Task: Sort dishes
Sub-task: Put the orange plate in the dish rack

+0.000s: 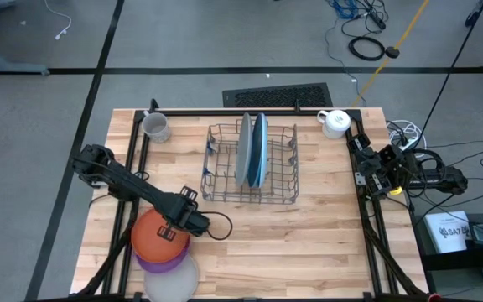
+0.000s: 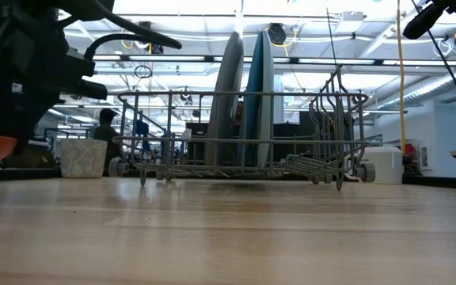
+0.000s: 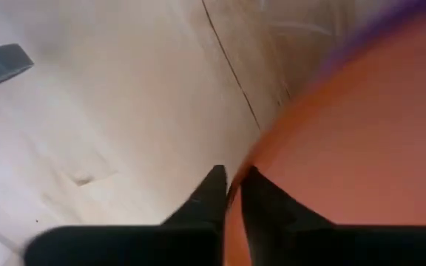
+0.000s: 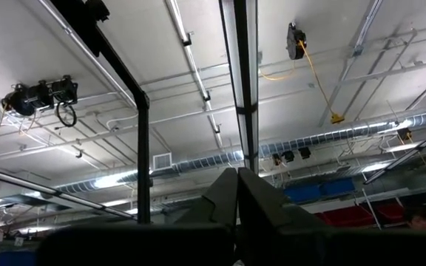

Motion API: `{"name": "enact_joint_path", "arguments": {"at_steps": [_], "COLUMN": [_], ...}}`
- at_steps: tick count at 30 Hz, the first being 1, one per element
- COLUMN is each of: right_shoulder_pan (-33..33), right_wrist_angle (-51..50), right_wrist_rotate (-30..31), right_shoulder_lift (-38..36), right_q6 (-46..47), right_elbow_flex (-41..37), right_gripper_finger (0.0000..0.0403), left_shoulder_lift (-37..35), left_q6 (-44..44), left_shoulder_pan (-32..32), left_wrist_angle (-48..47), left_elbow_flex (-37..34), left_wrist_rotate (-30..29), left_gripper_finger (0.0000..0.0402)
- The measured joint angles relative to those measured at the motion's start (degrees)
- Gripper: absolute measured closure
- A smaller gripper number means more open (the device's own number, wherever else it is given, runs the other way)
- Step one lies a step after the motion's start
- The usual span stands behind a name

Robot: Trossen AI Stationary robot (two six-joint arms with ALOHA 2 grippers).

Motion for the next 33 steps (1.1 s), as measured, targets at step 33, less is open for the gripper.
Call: {"name": "enact_joint_path", "arguments": {"at_steps": [33], "right_shoulder_pan": [0.0], "right_wrist_angle": [-0.4], "right_wrist_rotate": [0.2], "right_shoulder_lift": [0.0], "right_q6": [-1.3], "right_elbow_flex": [0.0], "right_gripper_finger": [0.0394], "left_shoulder_lift": [-9.4], "left_q6": [-7.8], "left_shoulder_pan": [-3.3], "left_wrist_angle": [-25.5], "left_elbow_flex": [29.3], "left_wrist_rotate": [-27.1], "left_gripper_finger": [0.0401]}}
